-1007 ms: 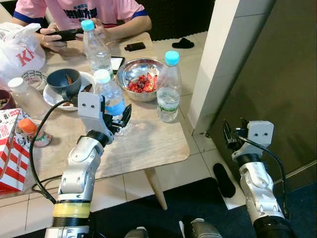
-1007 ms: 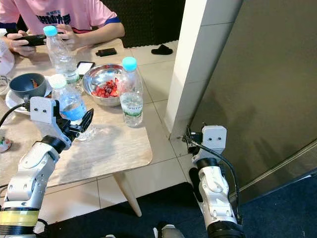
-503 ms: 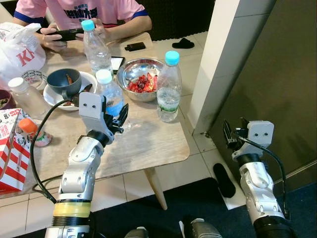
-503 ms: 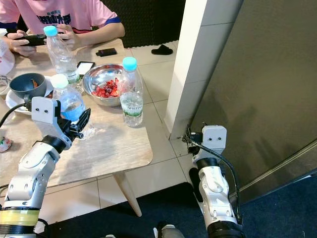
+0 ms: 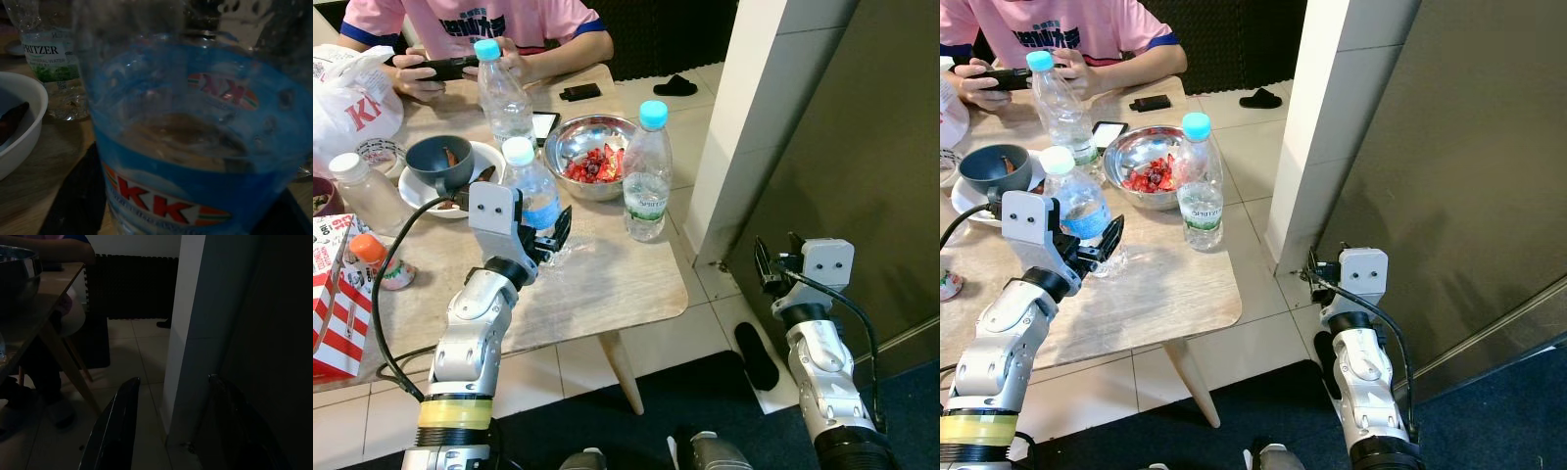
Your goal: Restocking fridge
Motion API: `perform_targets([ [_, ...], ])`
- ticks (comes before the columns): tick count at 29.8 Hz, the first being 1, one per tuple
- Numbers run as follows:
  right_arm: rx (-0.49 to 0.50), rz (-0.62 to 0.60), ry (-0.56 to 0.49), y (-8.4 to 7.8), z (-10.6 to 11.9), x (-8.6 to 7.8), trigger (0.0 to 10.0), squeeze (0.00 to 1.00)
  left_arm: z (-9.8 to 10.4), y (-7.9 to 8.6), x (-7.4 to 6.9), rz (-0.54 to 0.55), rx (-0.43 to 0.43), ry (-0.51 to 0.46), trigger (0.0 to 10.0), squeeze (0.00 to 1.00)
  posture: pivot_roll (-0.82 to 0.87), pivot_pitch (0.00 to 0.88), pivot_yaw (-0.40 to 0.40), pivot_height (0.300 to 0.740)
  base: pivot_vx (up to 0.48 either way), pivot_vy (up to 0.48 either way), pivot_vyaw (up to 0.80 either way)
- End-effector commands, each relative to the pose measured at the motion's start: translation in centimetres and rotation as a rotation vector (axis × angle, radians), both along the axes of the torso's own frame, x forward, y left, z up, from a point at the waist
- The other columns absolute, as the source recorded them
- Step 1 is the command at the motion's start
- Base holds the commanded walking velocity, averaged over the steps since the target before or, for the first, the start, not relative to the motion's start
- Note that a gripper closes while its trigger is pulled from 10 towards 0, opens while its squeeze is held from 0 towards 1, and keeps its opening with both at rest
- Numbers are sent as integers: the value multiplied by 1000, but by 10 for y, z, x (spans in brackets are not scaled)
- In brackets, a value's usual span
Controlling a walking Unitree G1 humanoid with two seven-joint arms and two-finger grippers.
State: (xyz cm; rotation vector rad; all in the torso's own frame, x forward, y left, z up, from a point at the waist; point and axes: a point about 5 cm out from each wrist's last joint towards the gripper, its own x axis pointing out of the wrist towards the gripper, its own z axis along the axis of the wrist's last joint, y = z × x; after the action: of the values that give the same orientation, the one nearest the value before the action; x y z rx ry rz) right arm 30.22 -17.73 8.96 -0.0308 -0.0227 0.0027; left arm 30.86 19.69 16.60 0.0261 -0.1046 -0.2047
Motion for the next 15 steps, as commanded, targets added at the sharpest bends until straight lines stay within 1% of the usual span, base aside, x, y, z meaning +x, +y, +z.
perform_targets([
  [1,-7,-4,20,-2,-6,-2,10000,0,-7,3,-2,11,17,32,10000,0,4,140,-24,740,0,0,0],
  [11,-5,-6,21,-2,-7,-3,10000,0,-7,3,-2,6,10,34,10000,0,5,142,-22,740,0,0,0],
  [12,-5,-5,21,-2,-7,-3,10000,0,-7,3,-2,5,9,31,4745,0,5,142,-22,740,0,0,0],
  [13,-4,-5,22,-2,-7,-3,10000,0,-7,4,-2,6,6,29,0,0,7,141,-23,740,0,0,0],
  [14,-4,-5,22,-2,-7,-3,10000,0,-7,4,-2,6,6,29,0,0,7,141,-23,740,0,0,0],
  [15,-4,-5,22,-2,-7,-2,10000,0,-6,3,-2,3,5,29,3765,0,6,141,-23,740,0,0,0],
])
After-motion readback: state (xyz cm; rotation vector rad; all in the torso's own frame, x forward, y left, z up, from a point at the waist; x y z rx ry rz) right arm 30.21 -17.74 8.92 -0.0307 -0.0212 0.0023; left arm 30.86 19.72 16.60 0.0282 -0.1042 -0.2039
